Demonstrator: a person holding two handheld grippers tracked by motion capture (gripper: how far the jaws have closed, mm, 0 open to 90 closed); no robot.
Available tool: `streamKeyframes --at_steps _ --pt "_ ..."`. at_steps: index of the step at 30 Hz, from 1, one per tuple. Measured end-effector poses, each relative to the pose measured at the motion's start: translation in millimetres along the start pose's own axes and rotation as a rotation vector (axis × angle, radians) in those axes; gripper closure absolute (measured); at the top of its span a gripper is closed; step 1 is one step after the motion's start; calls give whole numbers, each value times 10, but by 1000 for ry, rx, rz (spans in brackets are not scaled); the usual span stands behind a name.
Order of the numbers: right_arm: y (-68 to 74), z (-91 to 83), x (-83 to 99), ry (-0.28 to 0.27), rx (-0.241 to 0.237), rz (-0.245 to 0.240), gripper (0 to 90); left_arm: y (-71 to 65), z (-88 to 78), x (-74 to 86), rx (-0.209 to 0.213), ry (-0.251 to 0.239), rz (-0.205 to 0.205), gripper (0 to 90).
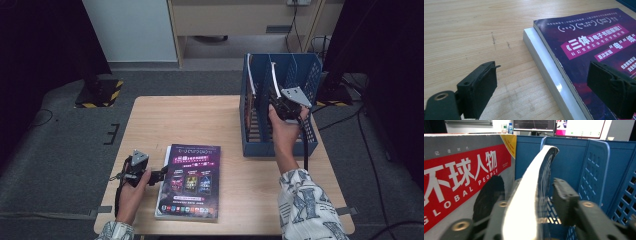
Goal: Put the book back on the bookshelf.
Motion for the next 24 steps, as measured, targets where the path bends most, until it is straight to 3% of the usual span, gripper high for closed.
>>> streamKeyframes --at_steps 4,7,13,24 --pt "-12 -40 18 15 -24 33 464 0 0 0 -1 2 1 86" --pt "4 -76 24 36 -52 30 390 -1 0 0 -1 3 3 86" --pt "33 -190 27 24 -73 20 315 -8 4 -3 -3 4 6 86" --pt "73 -365 145 56 -128 8 197 -13 25 -8 1 11 14 86"
Point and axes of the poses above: each handheld gripper's, and its own axes: z roughly forward along the jaws, x roughly out of its underside, y roughly to its left, the point moved 5 cm from there along z, roughly forward along the jaws, and after that the axes turned 12 degrees about y, right-handed, at the moved point
